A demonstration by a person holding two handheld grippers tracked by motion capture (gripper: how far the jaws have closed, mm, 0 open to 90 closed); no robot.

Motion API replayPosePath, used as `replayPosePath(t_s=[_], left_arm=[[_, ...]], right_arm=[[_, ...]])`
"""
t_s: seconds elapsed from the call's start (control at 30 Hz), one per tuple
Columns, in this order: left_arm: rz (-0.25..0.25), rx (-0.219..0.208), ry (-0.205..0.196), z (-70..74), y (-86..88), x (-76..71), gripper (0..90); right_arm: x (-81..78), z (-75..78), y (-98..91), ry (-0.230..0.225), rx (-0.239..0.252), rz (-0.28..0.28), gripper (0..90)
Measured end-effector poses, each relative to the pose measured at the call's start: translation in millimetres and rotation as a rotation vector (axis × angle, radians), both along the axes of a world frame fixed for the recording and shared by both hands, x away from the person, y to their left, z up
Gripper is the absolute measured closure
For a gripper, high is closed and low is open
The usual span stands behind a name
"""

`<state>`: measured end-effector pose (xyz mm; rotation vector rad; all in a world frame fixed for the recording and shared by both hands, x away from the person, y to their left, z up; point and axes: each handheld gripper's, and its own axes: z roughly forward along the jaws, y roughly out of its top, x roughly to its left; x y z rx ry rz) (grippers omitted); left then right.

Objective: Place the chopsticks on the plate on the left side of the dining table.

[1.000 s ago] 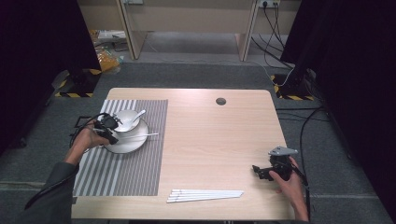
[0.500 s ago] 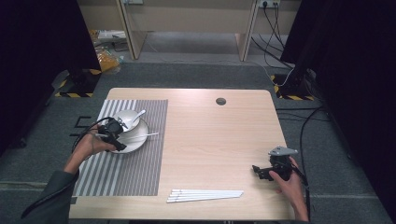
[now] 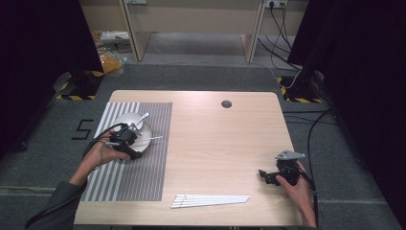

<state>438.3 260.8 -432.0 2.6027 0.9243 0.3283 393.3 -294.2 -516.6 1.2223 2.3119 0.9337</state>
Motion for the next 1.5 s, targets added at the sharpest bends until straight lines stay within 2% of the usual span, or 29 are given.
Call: replayPosePath(t_s=[0.1,0.33,0.63,0.97,1.1,1.5], left_arm=[[-0.027,-0.015,-0.004,0.6,-10.6,-6.2,30.6],[-0.11,-0.05,-0.01,-1.9,-38.1,-21.9,28.9],[-0.182,-0.056,-0.021,-8.4,-65.3,-38.8,25.9],[-0.299,-0.052,0.008,-22.0,-92.1,-61.6,29.5],[-0.325,-0.053,0.021,-27.7,-99.4,-67.5,29.8],[-0.363,-0.108,0.038,-40.9,-111.9,-78.0,31.3]], right_arm=[[0.0,0.0,0.0,-0.001,0.0,0.0,0.3],[0.0,0.0,0.0,0.0,0.0,0.0,0.3],[-0.2,0.2,0.1,0.003,0.0,0.0,0.3],[-0.3,0.2,0.1,0.002,-0.001,0.0,0.4],[-0.3,0.3,0.0,0.003,-0.001,0.001,0.3],[-0.5,0.3,0.1,0.004,-0.001,0.0,0.4]])
